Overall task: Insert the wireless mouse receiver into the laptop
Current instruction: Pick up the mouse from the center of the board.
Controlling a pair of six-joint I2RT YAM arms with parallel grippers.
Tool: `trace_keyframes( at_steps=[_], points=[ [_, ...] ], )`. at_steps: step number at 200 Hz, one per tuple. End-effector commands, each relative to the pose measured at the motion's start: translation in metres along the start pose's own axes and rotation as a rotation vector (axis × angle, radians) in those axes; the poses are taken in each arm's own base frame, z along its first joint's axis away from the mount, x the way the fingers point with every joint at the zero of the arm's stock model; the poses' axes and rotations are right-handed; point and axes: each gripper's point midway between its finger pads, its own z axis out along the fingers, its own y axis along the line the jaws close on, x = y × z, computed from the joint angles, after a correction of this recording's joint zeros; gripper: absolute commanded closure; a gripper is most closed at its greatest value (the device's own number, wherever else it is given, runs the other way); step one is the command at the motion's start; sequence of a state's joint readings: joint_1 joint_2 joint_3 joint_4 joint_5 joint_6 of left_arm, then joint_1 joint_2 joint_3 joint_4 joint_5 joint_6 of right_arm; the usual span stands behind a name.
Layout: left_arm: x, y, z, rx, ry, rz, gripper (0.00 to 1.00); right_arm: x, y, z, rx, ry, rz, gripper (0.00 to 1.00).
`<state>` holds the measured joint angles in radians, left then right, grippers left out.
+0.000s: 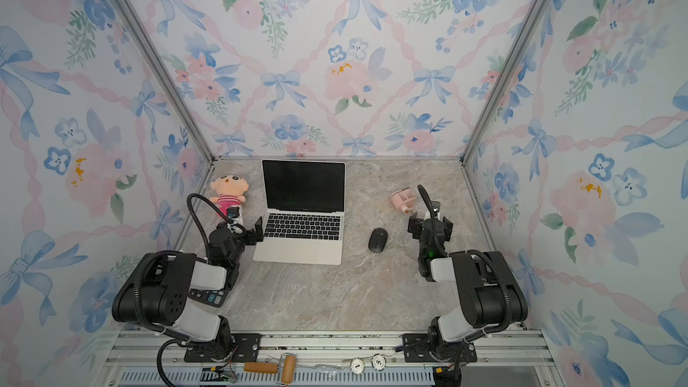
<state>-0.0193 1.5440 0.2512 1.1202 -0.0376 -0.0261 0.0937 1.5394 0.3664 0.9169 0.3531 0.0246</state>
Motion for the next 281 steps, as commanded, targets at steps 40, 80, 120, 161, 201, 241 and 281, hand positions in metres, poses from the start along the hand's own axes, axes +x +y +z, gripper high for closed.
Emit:
trace_keyframes(
  at_steps=[40, 80, 120, 161, 201, 241, 281],
  points=[
    [-0.007, -0.001, 0.002, -0.003, -0.02, 0.01, 0.02, -0.005, 0.0, 0.001, 0.009, -0.011, 0.002, 0.04],
    [-0.007, -0.001, 0.002, -0.003, -0.019, 0.01, 0.02, -0.005, 0.001, 0.002, 0.008, -0.011, 0.002, 0.04],
    [-0.007, -0.001, 0.002, -0.003, -0.019, 0.008, 0.02, -0.005, 0.0, 0.002, 0.009, -0.01, 0.001, 0.04],
    [-0.007, -0.001, 0.002, -0.001, -0.019, 0.006, 0.02, -0.005, 0.0, 0.001, 0.009, -0.01, 0.002, 0.04],
    [-0.007, 0.001, 0.002, 0.01, -0.02, -0.004, 0.02, -0.005, 0.0, 0.001, 0.009, -0.011, 0.001, 0.04],
    [-0.007, -0.001, 0.002, 0.019, -0.021, -0.003, 0.02, -0.005, 0.0, 0.001, 0.009, -0.011, 0.001, 0.04],
    [-0.021, -0.009, 0.002, 0.033, -0.007, 0.042, 0.02, -0.011, 0.008, -0.003, -0.022, -0.009, -0.026, 0.04]
  ],
)
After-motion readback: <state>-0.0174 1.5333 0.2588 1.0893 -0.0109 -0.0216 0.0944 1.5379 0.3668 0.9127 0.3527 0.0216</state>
